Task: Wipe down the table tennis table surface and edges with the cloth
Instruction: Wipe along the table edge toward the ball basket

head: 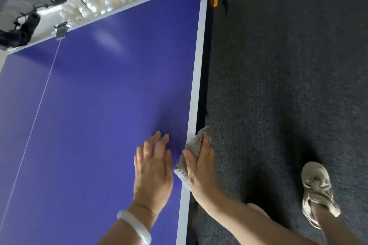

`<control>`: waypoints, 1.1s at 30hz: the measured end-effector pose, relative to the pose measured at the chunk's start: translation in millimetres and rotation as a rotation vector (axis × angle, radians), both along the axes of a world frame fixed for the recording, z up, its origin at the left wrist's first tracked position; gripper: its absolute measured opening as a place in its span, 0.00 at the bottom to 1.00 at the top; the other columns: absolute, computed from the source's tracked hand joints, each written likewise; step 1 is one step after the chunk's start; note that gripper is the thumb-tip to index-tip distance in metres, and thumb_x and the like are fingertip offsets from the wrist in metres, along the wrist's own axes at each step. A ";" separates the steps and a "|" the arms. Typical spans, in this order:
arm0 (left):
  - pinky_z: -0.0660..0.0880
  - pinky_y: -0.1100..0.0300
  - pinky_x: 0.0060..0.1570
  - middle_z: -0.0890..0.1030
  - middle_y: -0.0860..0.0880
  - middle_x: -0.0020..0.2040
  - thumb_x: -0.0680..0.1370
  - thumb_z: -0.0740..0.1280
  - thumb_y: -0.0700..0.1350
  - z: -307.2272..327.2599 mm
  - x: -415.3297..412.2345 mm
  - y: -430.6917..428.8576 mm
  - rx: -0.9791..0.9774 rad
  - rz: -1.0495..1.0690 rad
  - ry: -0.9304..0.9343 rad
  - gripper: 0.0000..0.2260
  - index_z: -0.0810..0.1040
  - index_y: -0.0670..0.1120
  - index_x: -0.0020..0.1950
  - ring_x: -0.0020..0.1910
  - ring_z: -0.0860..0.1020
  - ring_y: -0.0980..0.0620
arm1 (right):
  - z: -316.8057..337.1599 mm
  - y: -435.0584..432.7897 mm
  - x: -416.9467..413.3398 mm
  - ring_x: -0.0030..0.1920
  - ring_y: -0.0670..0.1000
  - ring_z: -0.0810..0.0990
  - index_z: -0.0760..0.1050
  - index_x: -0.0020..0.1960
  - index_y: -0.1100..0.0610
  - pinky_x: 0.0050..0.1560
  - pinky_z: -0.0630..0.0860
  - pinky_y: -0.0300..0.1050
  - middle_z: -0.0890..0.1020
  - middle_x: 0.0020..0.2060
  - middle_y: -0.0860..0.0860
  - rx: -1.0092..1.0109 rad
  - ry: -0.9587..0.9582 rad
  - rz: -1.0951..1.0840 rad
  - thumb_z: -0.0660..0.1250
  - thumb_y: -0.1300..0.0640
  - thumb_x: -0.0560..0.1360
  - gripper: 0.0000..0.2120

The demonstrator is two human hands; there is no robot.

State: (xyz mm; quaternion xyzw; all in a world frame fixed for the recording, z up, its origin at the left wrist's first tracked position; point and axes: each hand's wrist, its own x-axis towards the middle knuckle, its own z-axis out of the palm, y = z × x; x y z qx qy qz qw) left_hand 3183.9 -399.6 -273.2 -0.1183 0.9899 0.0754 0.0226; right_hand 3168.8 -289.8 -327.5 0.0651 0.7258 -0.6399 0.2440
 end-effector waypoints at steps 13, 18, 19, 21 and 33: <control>0.52 0.51 0.75 0.57 0.49 0.80 0.84 0.54 0.49 -16.8 -210.5 -7.0 -0.044 -0.091 0.021 0.23 0.59 0.47 0.79 0.78 0.56 0.48 | -4.3 3.5 -0.4 0.61 0.17 0.47 0.39 0.76 0.46 0.60 0.46 0.16 0.53 0.71 0.41 -0.109 -0.042 0.000 0.49 0.38 0.76 0.34; 0.53 0.50 0.75 0.59 0.52 0.79 0.84 0.56 0.48 -26.8 -213.4 -8.1 0.061 -0.037 0.077 0.22 0.61 0.50 0.78 0.77 0.57 0.49 | 4.3 -6.7 -34.0 0.76 0.41 0.55 0.46 0.79 0.49 0.74 0.54 0.34 0.56 0.75 0.47 -0.154 -0.132 -0.119 0.48 0.33 0.75 0.38; 0.53 0.50 0.75 0.59 0.52 0.79 0.84 0.56 0.48 -26.8 -212.4 -8.8 0.066 -0.043 0.079 0.22 0.61 0.50 0.78 0.77 0.57 0.49 | 4.2 -9.4 -52.4 0.76 0.49 0.58 0.50 0.80 0.55 0.76 0.57 0.43 0.58 0.76 0.53 -0.132 -0.121 -0.148 0.47 0.34 0.76 0.39; 0.53 0.50 0.76 0.59 0.51 0.79 0.84 0.56 0.48 -25.9 -212.9 -9.8 0.079 -0.050 0.084 0.22 0.61 0.49 0.78 0.77 0.57 0.50 | 0.7 -13.7 -101.8 0.72 0.59 0.66 0.56 0.77 0.64 0.72 0.63 0.54 0.65 0.71 0.62 -0.084 -0.067 -0.205 0.49 0.39 0.81 0.34; 0.54 0.50 0.75 0.58 0.52 0.79 0.83 0.55 0.49 -26.5 -210.9 -10.8 0.069 -0.039 0.055 0.22 0.60 0.50 0.78 0.77 0.57 0.50 | -4.9 -17.6 -134.7 0.77 0.38 0.52 0.51 0.80 0.50 0.76 0.56 0.43 0.54 0.77 0.40 -0.060 0.236 -0.272 0.50 0.44 0.82 0.29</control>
